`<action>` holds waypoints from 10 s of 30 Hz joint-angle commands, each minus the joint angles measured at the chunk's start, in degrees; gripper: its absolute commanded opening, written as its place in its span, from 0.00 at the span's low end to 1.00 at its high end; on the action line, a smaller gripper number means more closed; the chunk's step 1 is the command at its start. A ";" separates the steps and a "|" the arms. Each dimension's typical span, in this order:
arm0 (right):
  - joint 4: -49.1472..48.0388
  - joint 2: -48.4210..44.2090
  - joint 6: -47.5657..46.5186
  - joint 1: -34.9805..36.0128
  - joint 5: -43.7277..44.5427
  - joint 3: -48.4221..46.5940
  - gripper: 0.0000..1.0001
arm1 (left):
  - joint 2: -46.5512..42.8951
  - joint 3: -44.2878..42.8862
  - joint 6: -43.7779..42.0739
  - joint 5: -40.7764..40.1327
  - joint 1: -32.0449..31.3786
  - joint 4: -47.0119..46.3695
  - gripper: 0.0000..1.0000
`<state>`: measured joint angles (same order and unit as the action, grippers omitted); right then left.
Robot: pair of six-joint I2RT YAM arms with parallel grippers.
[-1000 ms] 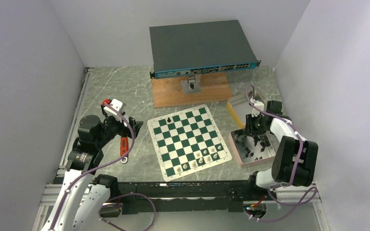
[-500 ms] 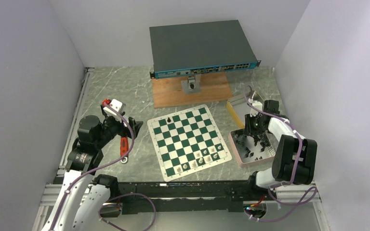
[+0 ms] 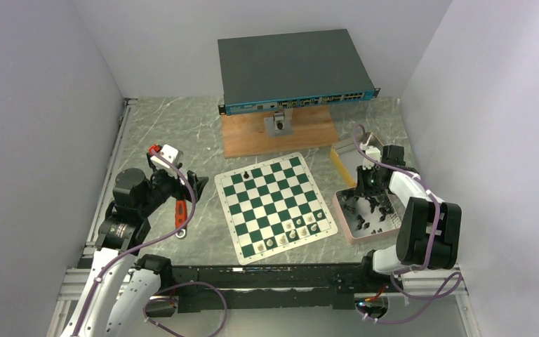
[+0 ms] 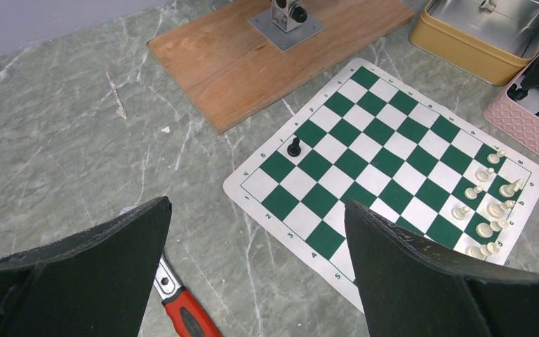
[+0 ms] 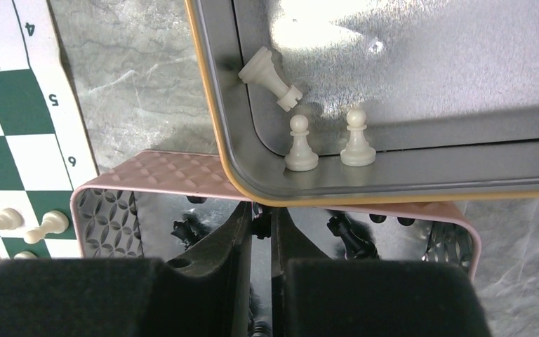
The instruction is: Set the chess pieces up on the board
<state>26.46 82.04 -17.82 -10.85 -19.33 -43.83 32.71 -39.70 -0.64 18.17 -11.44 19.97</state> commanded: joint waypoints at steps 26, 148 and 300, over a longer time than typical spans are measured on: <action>16.41 -14.52 -19.85 8.91 -10.99 -11.95 0.01 | -1.76 -1.52 0.29 0.87 0.29 -1.30 0.99; -10.02 32.75 -3.98 35.46 13.31 -35.93 0.31 | 0.95 -1.42 0.29 -0.33 3.00 -1.22 0.99; 24.50 -14.73 -43.38 -1.85 -14.62 -3.77 0.02 | 5.34 -0.35 14.05 18.12 3.27 -9.18 0.99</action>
<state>46.85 70.59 -61.69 -12.56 -28.84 -44.31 36.34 -39.70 6.39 28.97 -8.54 16.58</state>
